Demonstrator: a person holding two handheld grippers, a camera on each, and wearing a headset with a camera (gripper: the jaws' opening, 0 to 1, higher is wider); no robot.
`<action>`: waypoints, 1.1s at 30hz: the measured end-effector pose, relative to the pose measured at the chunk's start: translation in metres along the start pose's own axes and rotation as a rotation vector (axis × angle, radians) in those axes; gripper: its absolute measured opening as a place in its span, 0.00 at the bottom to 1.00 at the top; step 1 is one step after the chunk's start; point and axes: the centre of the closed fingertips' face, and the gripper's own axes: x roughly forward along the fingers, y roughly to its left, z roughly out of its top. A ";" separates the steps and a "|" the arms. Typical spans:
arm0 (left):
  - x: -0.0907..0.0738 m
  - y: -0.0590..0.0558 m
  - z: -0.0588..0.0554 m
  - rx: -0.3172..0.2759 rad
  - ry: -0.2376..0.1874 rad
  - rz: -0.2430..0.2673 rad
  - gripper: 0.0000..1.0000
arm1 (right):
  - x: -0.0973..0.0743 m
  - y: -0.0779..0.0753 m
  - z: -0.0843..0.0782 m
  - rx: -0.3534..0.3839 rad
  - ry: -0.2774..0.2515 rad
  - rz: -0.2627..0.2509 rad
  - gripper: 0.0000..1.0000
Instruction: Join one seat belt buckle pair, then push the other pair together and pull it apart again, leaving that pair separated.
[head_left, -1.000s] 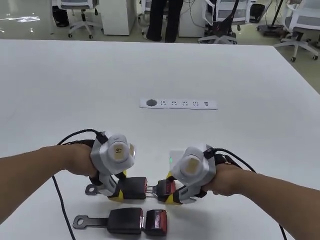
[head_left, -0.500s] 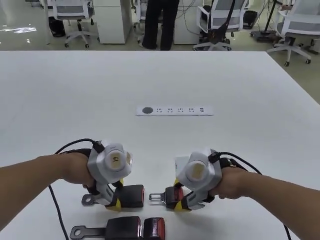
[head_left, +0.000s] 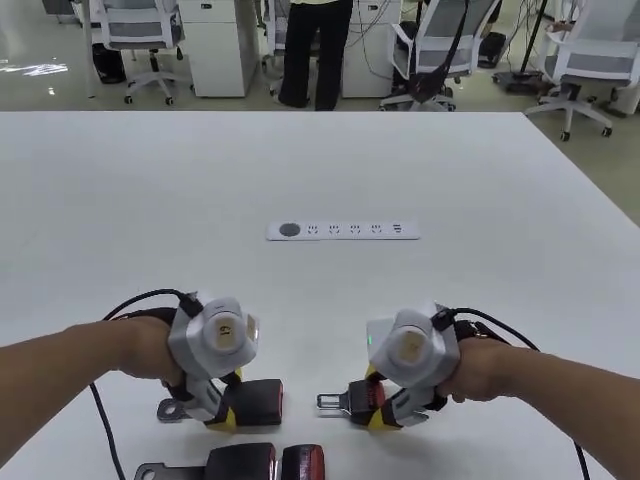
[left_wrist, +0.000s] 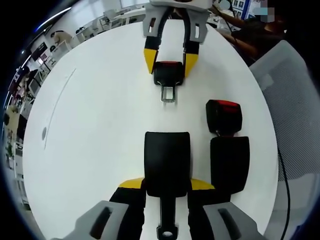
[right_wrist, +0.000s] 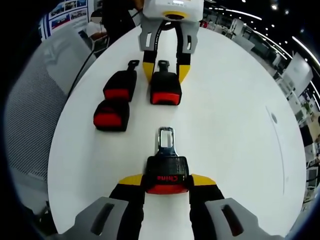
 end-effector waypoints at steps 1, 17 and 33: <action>0.000 0.000 0.000 0.002 -0.003 0.002 0.33 | -0.001 0.001 -0.001 0.002 0.003 0.001 0.31; -0.004 -0.002 -0.007 0.003 -0.001 0.016 0.37 | -0.006 0.003 -0.013 0.027 0.023 0.015 0.32; -0.017 0.005 -0.005 -0.018 -0.033 0.064 0.46 | -0.010 0.005 -0.019 -0.001 0.029 -0.009 0.44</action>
